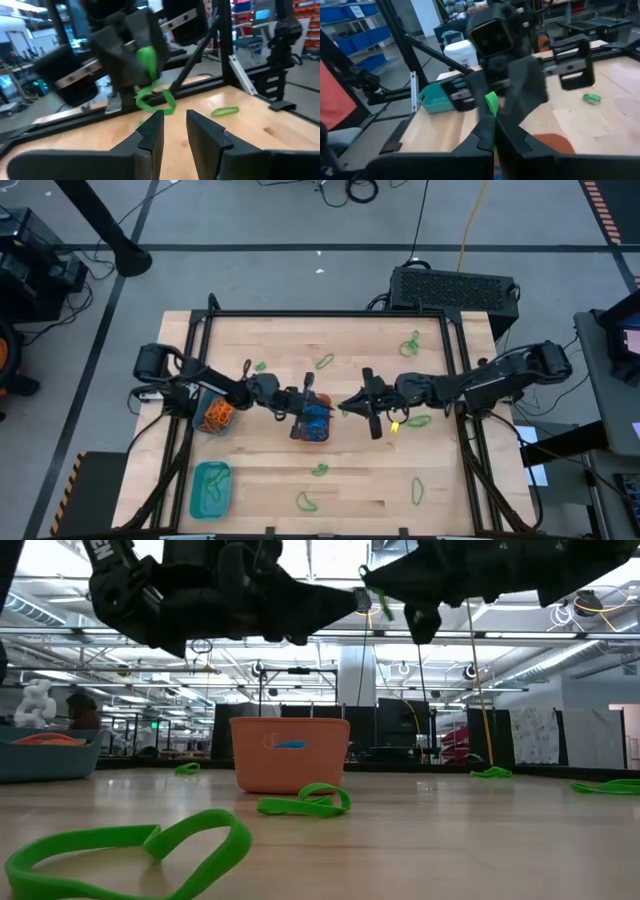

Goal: Sort rubber bands into baskets
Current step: Put the green rubber band into the green bin

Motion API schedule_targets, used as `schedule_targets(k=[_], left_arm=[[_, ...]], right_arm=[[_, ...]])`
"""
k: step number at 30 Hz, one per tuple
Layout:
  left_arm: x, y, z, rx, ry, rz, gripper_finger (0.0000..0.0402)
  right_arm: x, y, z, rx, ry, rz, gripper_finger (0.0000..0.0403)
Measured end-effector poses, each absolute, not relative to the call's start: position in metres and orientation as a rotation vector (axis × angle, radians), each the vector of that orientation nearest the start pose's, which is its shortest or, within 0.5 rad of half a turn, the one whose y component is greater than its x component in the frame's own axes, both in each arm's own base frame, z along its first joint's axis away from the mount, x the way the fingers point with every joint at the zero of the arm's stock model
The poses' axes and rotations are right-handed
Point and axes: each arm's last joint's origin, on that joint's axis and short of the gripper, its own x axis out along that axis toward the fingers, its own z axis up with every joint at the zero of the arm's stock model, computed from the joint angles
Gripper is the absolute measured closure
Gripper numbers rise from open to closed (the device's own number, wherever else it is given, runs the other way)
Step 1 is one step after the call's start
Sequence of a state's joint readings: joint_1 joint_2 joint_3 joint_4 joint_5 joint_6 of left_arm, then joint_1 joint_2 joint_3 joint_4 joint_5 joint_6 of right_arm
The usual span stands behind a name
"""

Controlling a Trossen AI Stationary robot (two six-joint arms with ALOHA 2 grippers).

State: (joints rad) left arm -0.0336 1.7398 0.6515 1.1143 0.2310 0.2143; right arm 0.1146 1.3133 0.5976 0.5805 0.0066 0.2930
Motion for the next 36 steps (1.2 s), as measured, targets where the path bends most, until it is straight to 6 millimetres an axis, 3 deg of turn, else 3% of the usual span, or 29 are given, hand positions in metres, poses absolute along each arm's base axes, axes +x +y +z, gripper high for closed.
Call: schedule_targets(k=[5,16,24,36], left_arm=[[0.336,-0.023,0.175,0.186,-0.018,-0.274,0.0300],[0.338,-0.021,0.174,0.131,0.018,-0.200,0.0202],[0.348,-0.019,0.182,-0.040,0.044,-0.140,0.0199],[0.350,-0.019,0.180,-0.017,0.093,-0.128,0.0209]], right_arm=[[0.280,0.032,0.221,0.264,0.132,0.051,0.0403],[0.282,0.034,0.218,0.258,0.131,0.041,0.0402],[0.282,0.031,0.218,0.249,0.117,-0.055,0.0402],[0.282,0.031,0.219,0.250,0.112,-0.051,0.0402]])
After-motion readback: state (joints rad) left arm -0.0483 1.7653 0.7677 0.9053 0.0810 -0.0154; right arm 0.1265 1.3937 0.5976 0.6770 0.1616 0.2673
